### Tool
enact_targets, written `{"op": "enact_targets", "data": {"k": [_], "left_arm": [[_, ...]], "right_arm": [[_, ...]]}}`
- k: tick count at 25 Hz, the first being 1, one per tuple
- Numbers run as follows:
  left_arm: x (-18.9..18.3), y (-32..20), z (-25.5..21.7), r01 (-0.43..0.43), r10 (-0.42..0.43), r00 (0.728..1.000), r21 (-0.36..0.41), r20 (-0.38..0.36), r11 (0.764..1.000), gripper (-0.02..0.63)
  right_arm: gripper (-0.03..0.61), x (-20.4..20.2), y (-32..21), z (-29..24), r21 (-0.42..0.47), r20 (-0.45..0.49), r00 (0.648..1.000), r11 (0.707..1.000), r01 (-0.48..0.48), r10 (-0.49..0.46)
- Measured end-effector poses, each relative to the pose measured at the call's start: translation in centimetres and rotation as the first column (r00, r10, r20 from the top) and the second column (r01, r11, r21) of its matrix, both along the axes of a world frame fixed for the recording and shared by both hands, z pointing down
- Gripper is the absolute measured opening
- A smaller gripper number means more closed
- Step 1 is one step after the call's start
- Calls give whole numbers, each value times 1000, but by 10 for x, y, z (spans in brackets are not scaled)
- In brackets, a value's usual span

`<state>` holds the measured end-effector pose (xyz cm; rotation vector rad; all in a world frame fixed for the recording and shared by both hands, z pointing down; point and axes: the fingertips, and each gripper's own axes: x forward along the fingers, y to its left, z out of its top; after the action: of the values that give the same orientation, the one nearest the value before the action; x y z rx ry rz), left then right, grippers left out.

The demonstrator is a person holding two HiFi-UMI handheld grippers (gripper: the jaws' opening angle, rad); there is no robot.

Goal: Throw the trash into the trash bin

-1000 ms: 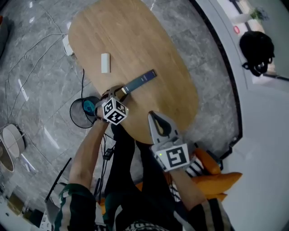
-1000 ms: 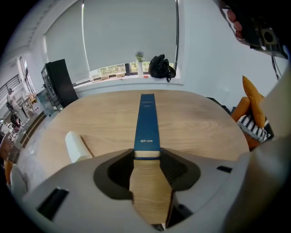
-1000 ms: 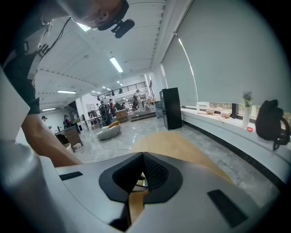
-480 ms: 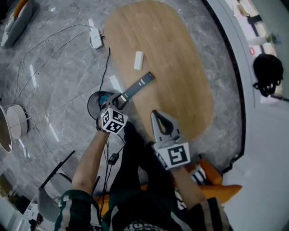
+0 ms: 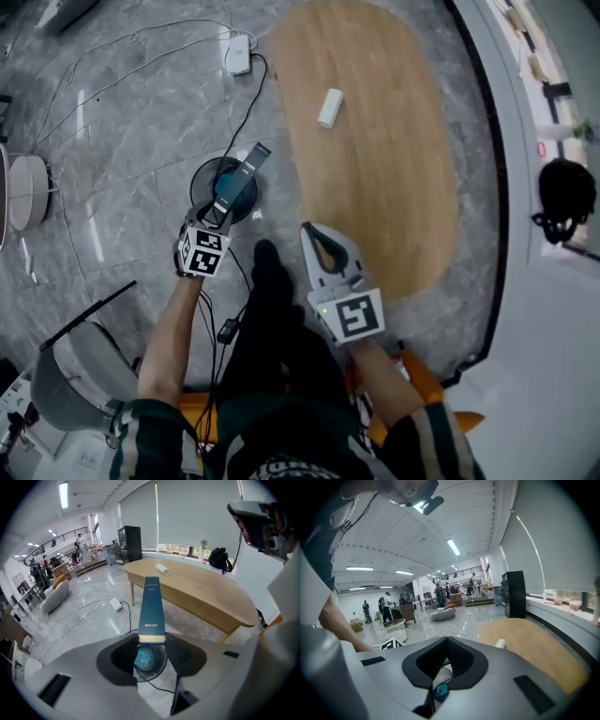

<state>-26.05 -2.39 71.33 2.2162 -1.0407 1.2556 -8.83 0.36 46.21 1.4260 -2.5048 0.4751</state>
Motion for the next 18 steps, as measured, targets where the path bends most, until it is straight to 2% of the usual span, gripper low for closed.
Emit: {"op": "enact_targets", "data": {"k": [9, 18], "left_arm": [[-57, 49, 73, 141, -141, 990, -33, 6, 989, 179], [-78, 52, 149, 185, -183, 983, -69, 36, 980, 179]], "right_arm": [[0, -41, 34, 55, -5, 16, 997, 997, 76, -76], [0, -69, 25, 117, 22, 34, 990, 990, 138, -139]]}}
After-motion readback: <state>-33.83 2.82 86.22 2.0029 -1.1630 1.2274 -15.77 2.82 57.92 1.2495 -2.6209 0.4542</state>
